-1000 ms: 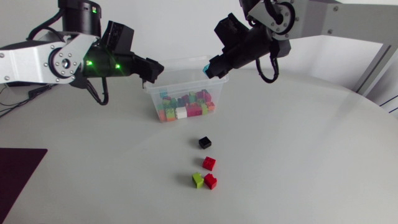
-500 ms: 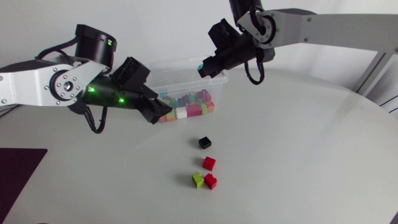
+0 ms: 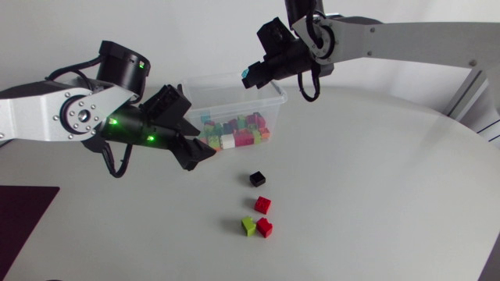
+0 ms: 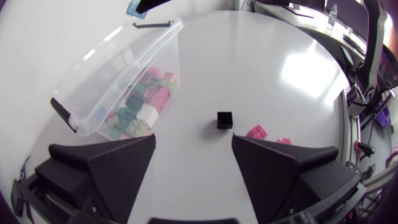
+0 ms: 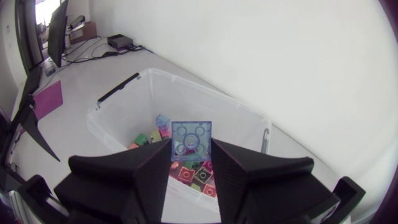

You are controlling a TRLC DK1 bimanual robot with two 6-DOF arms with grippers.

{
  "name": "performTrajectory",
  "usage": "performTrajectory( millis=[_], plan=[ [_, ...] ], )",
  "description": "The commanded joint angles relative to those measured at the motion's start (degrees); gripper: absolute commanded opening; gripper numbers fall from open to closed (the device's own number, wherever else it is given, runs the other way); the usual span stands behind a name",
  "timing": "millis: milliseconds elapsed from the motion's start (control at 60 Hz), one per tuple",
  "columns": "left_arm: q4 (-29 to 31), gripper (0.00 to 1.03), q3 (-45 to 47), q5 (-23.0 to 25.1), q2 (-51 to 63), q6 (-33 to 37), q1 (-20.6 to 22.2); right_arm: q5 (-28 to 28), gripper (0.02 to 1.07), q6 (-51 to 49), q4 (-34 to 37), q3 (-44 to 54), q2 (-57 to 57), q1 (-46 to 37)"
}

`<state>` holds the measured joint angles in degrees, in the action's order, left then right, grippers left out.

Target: Place the duplo bricks in the container

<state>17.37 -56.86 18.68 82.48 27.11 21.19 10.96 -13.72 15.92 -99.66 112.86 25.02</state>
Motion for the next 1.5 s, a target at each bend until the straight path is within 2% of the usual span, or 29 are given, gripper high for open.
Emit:
performTrajectory(
  millis=[0,250,317,333,367,383,400,417,600,733,1233,1483],
  plan=[
    [0.8,0.85,1.9,0.5,-1.1,1.6,0.3,0.6,0.34,1.5,-0.9,-2.6,2.9,0.4],
    [1.5,0.85,3.3,0.5,-2.0,3.0,0.3,0.0,0.47,1.8,1.3,-8.0,6.8,1.2],
    [1.9,0.85,3.2,0.5,-2.0,3.1,0.3,-0.5,0.57,1.8,1.9,-8.9,7.1,1.3],
    [1.9,0.85,3.2,0.5,-2.0,3.1,0.3,-0.7,0.6,1.8,2.1,-9.1,7.1,1.3],
    [2.1,0.85,3.1,0.5,-2.0,3.3,0.3,-0.8,0.8,1.8,3.3,-9.9,7.6,1.4],
    [2.1,0.85,3.1,0.5,-2.0,3.3,0.3,-0.9,0.95,1.8,4.0,-10.3,7.7,1.4],
    [2.1,0.85,3.0,0.5,-2.0,3.3,0.3,-0.9,1.03,1.8,4.4,-10.4,7.9,1.4],
    [2.2,0.85,3.0,0.5,-2.0,3.3,0.3,-0.9,1.05,1.8,4.6,-10.6,8.0,1.4],
    [2.7,0.85,2.7,0.5,-1.9,3.3,0.5,-1.1,1.03,1.8,11.4,-13.5,8.0,1.3],
    [3.1,0.85,3.0,0.5,-0.9,3.4,2.3,-1.1,1.03,1.8,14.4,-9.9,2.8,0.3],
    [11.9,0.88,-3.5,-1.7,13.5,4.7,14.4,-0.2,1.03,-4.7,11.9,25.2,-21.6,-8.8],
    [20.6,0.88,-11.1,-3.8,21.1,2.2,16.7,-0.3,1.03,-6.4,10.0,40.4,-29.7,-10.5]
  ],
)
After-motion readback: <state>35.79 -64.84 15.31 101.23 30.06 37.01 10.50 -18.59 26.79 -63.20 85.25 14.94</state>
